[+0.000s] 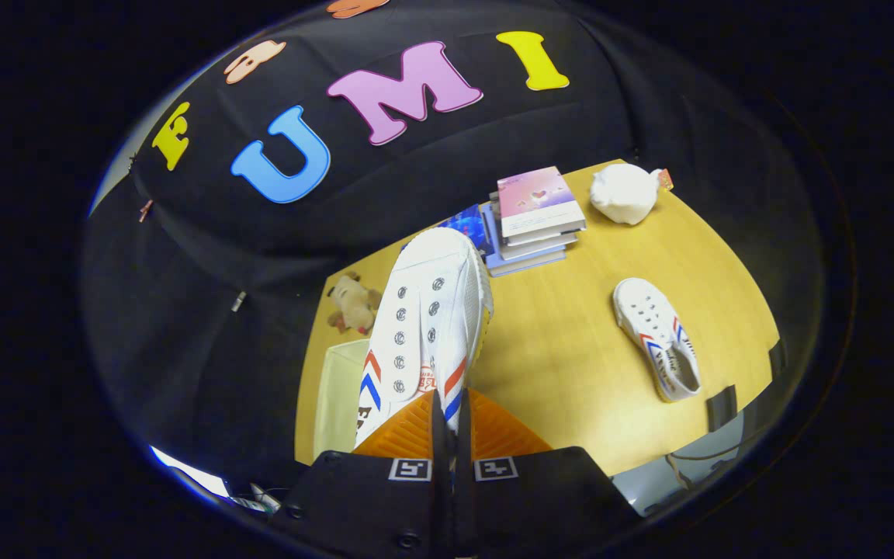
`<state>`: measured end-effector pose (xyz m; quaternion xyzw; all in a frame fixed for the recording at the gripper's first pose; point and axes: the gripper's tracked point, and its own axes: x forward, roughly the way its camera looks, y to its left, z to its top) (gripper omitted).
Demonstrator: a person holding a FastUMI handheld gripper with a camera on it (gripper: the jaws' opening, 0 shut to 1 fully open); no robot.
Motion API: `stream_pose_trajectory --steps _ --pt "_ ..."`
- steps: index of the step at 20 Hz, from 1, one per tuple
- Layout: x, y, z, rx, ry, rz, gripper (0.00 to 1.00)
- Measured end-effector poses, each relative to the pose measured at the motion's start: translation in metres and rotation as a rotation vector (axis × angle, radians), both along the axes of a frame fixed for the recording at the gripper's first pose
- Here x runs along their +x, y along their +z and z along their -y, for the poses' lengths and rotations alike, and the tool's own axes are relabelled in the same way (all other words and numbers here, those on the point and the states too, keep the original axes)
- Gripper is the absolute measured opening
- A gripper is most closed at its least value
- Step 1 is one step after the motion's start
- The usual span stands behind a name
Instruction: Open the storage box then place both shoes into the box .Put the left shoe in first, then the right shoe, with the right side of both shoes facing outward in a uniform manner.
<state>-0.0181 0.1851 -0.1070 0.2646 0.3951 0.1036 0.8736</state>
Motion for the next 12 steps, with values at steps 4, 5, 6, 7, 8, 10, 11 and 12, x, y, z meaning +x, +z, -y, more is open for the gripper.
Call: stream_pose_trajectory --steps 4,5,6,7,8,10,11,12 --pt "-0.010 0.009 -0.067 0.064 0.079 0.002 0.05" --pt "-0.012 0.004 -0.080 0.054 0.098 -0.007 0.05" --pt "-0.013 -0.005 -0.094 0.046 0.117 -0.021 0.05" --pt "-0.015 -0.011 -0.108 0.043 0.133 -0.030 0.05" --pt "-0.016 -0.019 -0.119 0.036 0.149 -0.041 0.05" --pt "-0.018 -0.040 -0.137 0.009 0.172 -0.078 0.05" --pt "-0.017 -0.052 -0.144 -0.012 0.179 -0.098 0.05" --pt "-0.017 -0.063 -0.150 -0.032 0.179 -0.119 0.05"
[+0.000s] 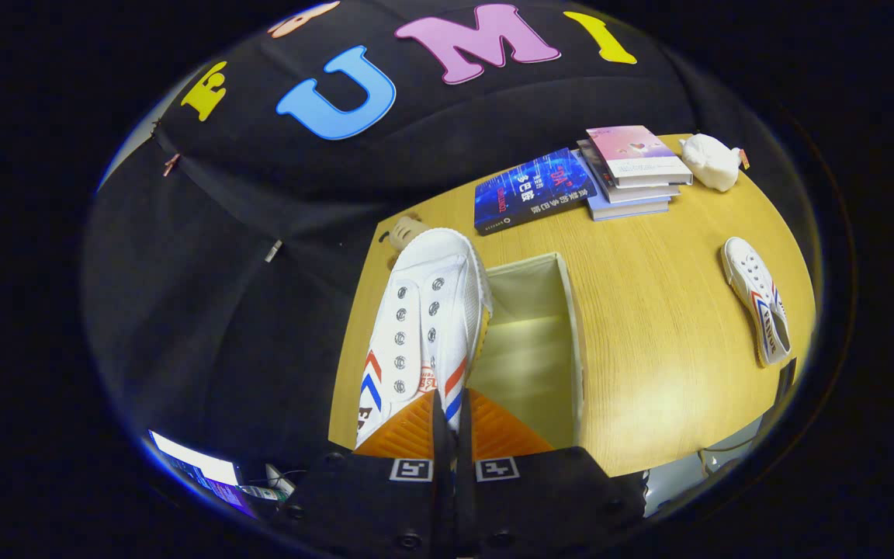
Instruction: Open the storage box then place both shoes into the box .Put the left shoe in first, then the right shoe, with the right side of both shoes facing outward in a uniform manner.
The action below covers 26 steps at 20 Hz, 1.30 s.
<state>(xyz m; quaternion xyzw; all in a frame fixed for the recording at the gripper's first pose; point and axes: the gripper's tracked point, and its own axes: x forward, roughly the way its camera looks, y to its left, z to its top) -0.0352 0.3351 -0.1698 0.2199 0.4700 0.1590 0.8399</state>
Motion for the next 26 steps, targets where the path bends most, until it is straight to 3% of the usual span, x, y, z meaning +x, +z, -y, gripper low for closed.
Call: stream_pose_trajectory --steps 5,12,15,18,26 --pt "-0.005 -0.055 -0.019 -0.121 0.037 -0.101 0.05" --pt "0.008 -0.080 -0.038 -0.181 0.074 -0.130 0.08" --pt "0.024 -0.048 -0.053 -0.101 0.085 -0.039 0.54" --pt "0.035 -0.029 -0.030 -0.164 0.103 0.076 0.98" --pt "0.030 0.031 0.072 -0.184 0.003 0.220 0.99"
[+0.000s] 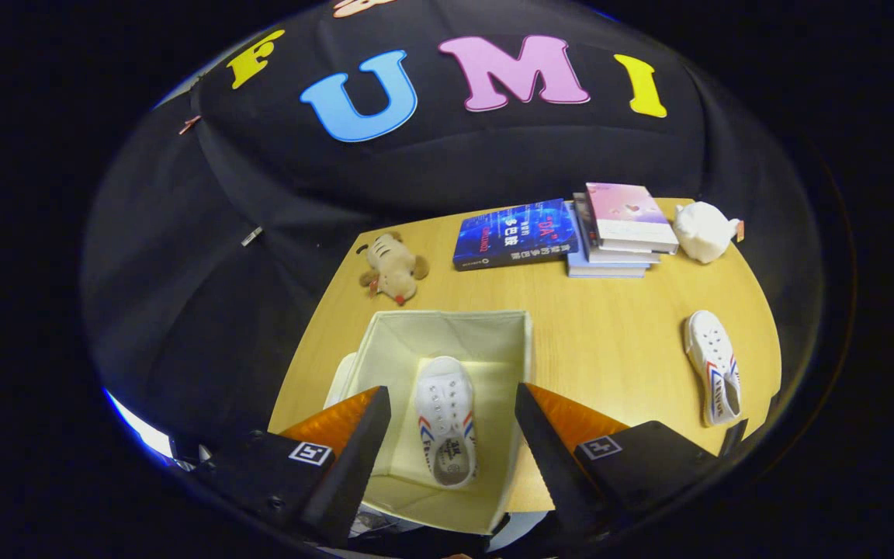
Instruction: Open the storage box then place both shoes into the box .Put the left shoe in first, then the right shoe, with the right side of both shoes facing outward in a uniform manner.
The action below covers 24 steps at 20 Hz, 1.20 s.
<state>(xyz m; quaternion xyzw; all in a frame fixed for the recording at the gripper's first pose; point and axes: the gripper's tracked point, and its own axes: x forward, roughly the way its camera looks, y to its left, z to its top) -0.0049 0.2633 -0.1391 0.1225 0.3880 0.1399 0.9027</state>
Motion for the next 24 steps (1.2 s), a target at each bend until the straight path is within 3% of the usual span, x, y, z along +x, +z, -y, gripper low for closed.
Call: stream_pose_trajectory --steps 5,11,14,24 --pt "-0.003 0.007 0.098 -0.063 -0.047 0.037 0.99" --pt "0.002 -0.019 0.212 -0.124 -0.132 0.012 0.99" --pt "0.006 -0.043 0.258 -0.157 -0.157 -0.007 0.99" --pt "0.022 -0.163 0.361 -0.206 -0.132 -0.157 0.99"
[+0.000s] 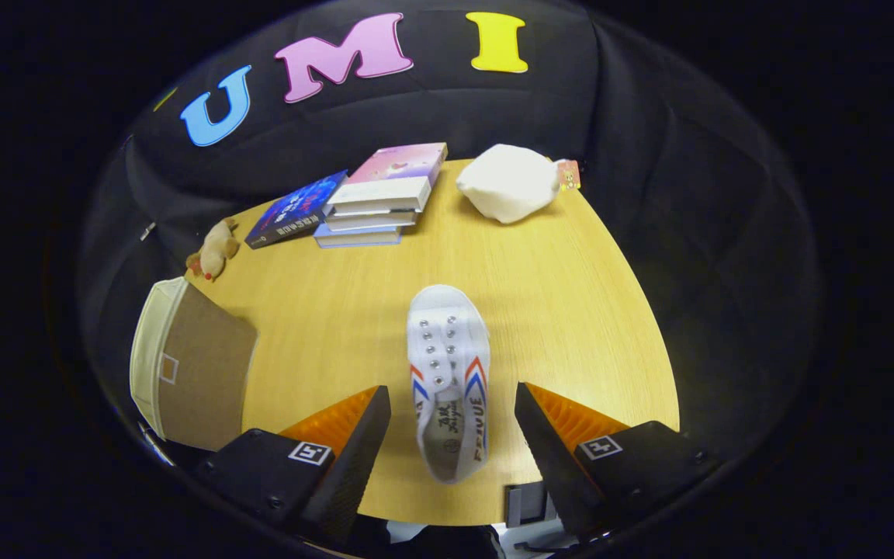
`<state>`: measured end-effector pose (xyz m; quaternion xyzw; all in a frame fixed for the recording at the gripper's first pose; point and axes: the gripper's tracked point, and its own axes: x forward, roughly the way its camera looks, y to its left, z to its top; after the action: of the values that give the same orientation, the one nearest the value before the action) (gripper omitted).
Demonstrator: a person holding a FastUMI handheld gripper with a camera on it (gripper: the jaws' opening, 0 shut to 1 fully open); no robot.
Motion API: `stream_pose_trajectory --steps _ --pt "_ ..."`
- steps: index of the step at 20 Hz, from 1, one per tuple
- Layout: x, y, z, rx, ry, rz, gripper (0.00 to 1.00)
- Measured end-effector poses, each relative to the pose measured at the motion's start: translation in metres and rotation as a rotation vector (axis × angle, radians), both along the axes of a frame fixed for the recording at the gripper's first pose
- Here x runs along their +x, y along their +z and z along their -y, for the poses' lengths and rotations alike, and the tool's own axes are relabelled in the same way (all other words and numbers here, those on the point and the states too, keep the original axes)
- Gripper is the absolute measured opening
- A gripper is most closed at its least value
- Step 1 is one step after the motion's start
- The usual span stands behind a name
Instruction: Open the storage box then place both shoes into the box .Put the left shoe in first, then the right shoe, with the right side of both shoes facing outward in a uniform manner.
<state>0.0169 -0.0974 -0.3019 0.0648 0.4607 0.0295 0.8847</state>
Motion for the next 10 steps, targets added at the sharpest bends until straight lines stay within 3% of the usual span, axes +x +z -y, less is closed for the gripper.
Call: stream_pose_trajectory --steps 5,10 --pt "-0.001 -0.056 0.023 -0.006 -0.009 -0.104 0.96" --pt "0.003 -0.081 0.016 0.086 -0.010 -0.162 0.88"
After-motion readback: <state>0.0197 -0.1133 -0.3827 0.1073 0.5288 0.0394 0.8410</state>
